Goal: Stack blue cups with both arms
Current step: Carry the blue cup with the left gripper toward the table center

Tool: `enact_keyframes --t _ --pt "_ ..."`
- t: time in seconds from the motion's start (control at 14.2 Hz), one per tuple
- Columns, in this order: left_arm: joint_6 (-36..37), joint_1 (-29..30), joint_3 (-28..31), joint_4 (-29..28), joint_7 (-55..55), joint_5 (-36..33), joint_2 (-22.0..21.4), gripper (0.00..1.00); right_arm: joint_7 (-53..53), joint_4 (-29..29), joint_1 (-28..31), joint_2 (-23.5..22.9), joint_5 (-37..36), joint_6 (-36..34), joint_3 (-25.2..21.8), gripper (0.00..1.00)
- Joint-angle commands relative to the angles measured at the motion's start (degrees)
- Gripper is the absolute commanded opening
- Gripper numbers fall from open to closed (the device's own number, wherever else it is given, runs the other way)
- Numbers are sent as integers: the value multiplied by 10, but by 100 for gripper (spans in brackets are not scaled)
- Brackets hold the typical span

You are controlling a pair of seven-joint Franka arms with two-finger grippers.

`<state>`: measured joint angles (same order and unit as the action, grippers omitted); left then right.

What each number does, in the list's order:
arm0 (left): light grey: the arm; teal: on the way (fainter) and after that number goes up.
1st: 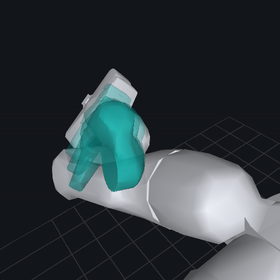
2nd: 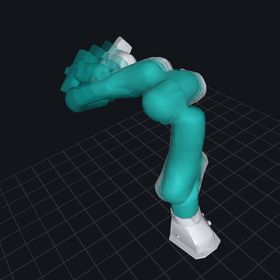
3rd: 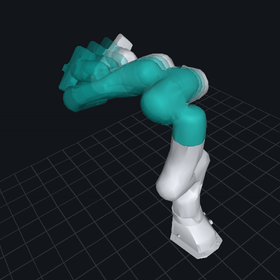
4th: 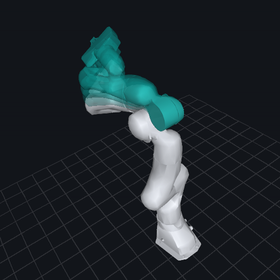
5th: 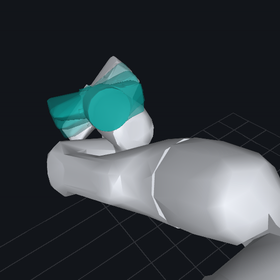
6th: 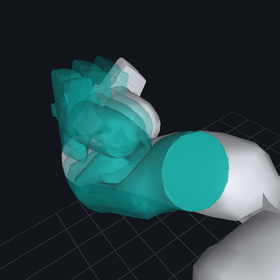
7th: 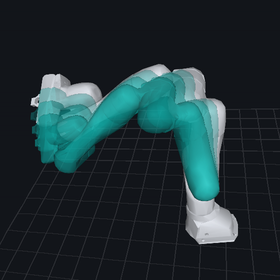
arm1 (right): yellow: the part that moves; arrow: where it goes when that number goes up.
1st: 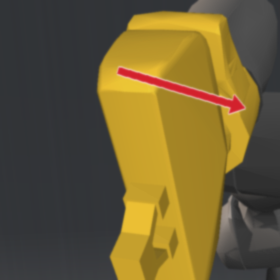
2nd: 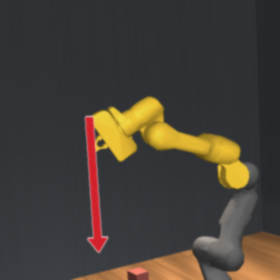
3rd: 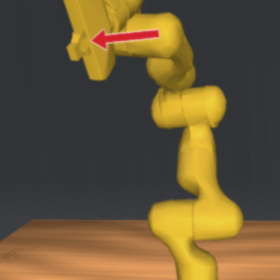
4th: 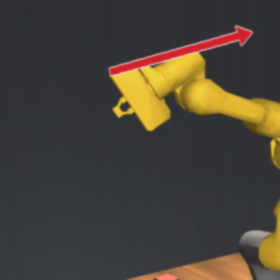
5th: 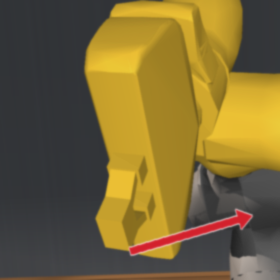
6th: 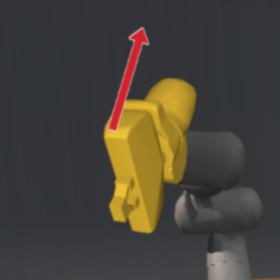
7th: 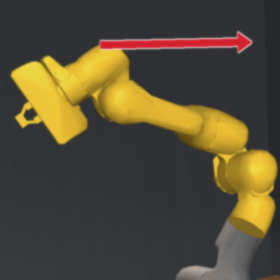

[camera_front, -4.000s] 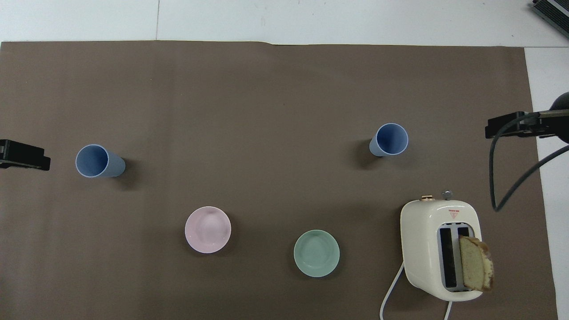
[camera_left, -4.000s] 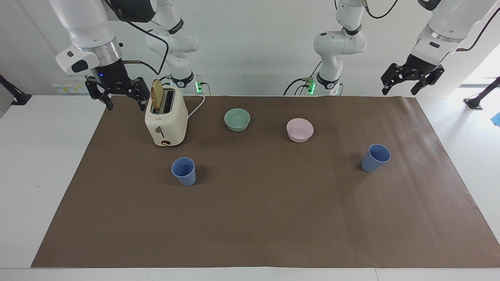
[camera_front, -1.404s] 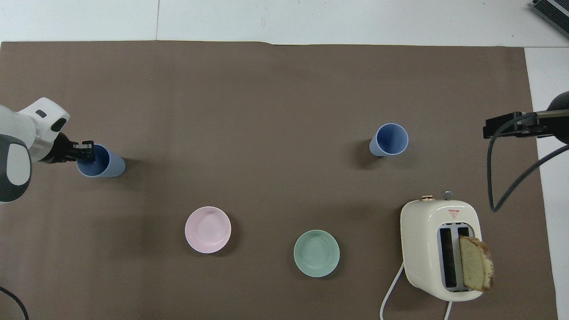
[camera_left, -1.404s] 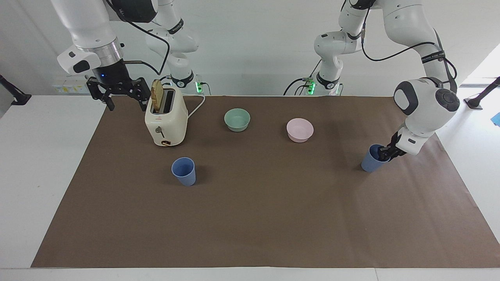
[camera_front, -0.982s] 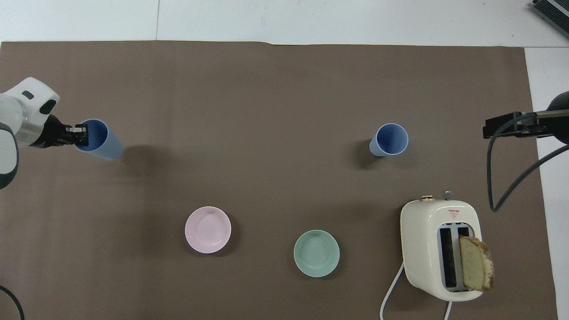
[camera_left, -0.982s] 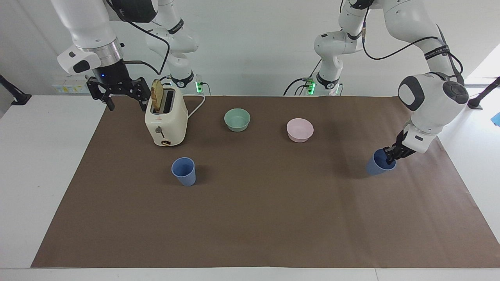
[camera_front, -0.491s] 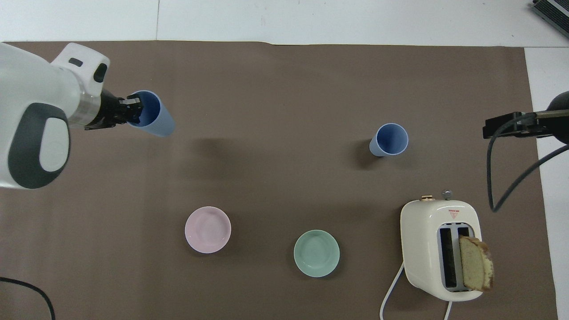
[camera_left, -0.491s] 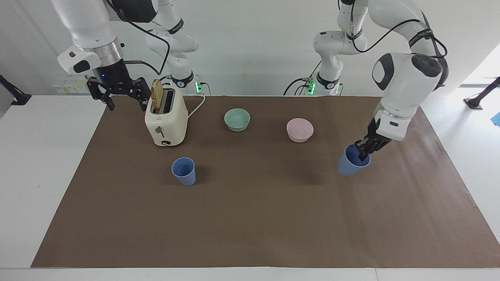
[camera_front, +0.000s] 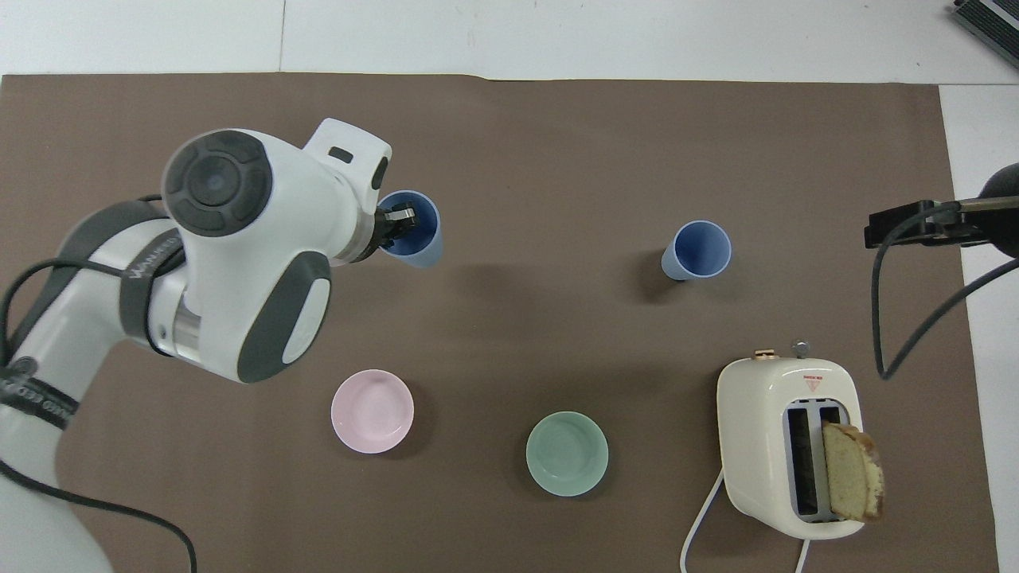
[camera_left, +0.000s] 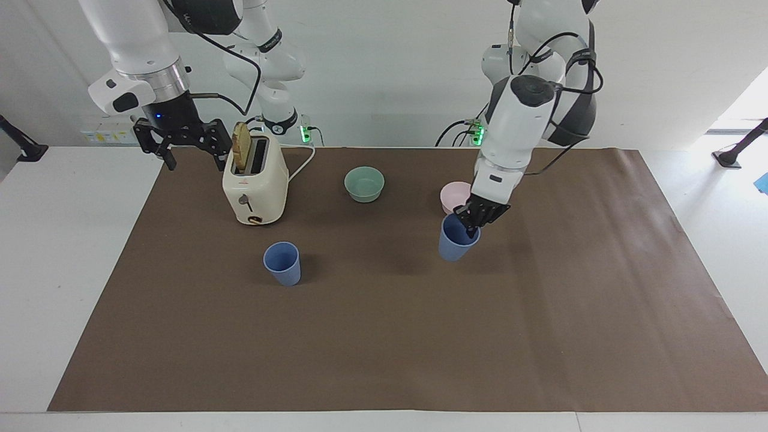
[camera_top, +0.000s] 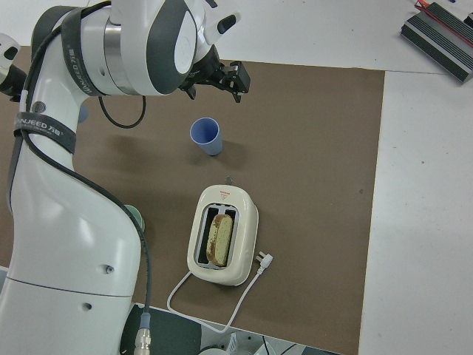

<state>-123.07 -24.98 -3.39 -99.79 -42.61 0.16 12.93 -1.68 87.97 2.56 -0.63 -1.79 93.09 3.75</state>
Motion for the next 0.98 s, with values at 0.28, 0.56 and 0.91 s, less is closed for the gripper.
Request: enact_keyframes --t 0.28,0.56,0.91 --pt "-85 -46 11 -60 -18 -46 25 0 2 12 1 7 -7 10 3 100" --pt "-136 -63 11 -90 -27 -46 25 0 2 12 1 7 -7 10 3 100" --pt "-151 -74 11 -107 -27 -46 23 0 2 12 1 7 -7 10 3 100"
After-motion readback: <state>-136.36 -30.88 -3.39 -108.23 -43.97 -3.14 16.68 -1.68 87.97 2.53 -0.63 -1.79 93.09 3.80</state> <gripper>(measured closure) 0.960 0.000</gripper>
